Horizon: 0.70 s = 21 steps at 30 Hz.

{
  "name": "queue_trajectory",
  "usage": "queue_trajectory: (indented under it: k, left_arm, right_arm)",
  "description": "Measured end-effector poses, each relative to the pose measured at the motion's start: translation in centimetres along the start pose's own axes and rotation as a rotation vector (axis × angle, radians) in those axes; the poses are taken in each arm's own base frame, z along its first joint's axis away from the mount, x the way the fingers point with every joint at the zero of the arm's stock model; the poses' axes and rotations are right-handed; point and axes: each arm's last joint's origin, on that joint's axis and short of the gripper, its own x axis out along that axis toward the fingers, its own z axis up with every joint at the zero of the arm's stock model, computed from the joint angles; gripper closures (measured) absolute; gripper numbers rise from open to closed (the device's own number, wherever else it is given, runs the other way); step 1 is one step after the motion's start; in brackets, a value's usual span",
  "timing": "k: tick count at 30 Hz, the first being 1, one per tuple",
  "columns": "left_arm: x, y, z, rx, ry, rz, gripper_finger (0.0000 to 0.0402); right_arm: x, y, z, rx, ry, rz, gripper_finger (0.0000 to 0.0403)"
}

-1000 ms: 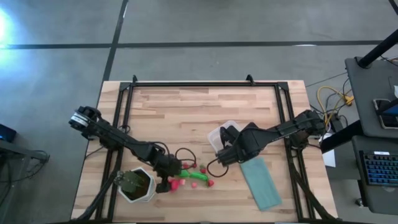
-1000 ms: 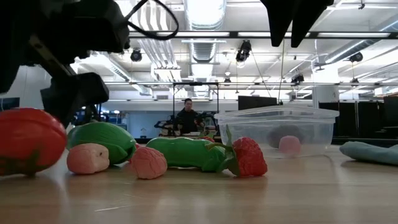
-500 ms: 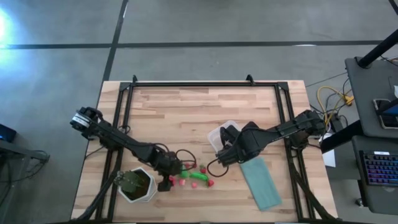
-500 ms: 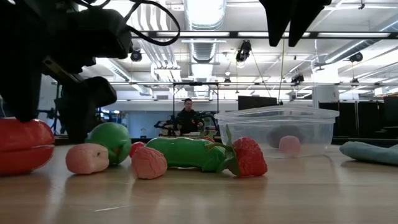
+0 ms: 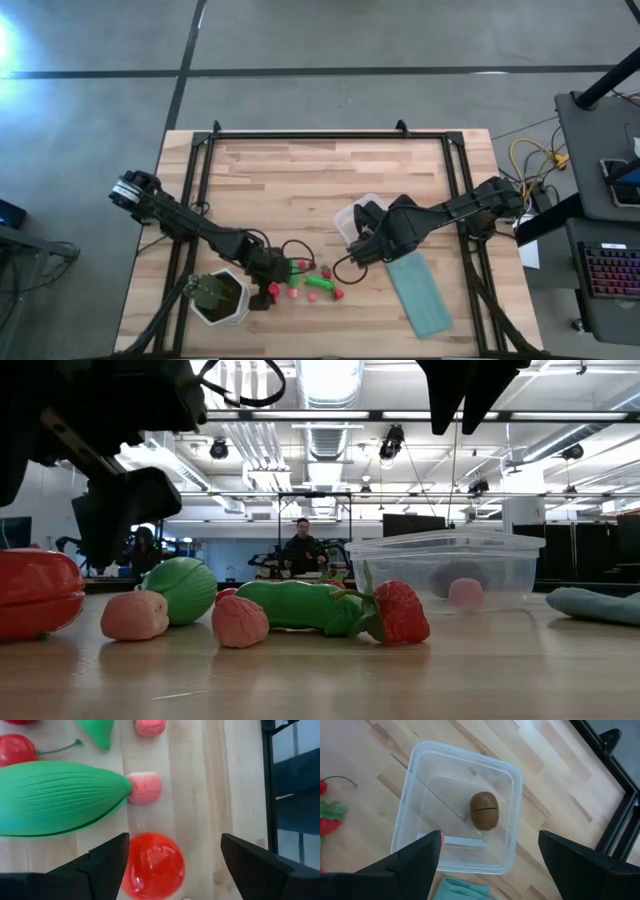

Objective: Pick and placing Produce into tupperware
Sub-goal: Put the red tomato into the transparent bin

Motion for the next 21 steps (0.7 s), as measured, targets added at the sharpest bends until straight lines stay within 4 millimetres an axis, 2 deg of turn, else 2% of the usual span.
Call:
queue_trajectory:
  k: [8, 21]
  left_arm:
    - [0.2, 0.27, -0.79, 0.084, 0.084, 0.031, 0.0103]
    - [0.45, 0.49, -0.89, 0.106, 0.07, 0.054, 0.0103]
  right_arm:
    - [0.01, 0.01, 0.0, 0.0, 0.001, 0.0, 0.0077]
    - [0.01, 0.01, 0.0, 0.002, 0.001, 0.0, 0.0077]
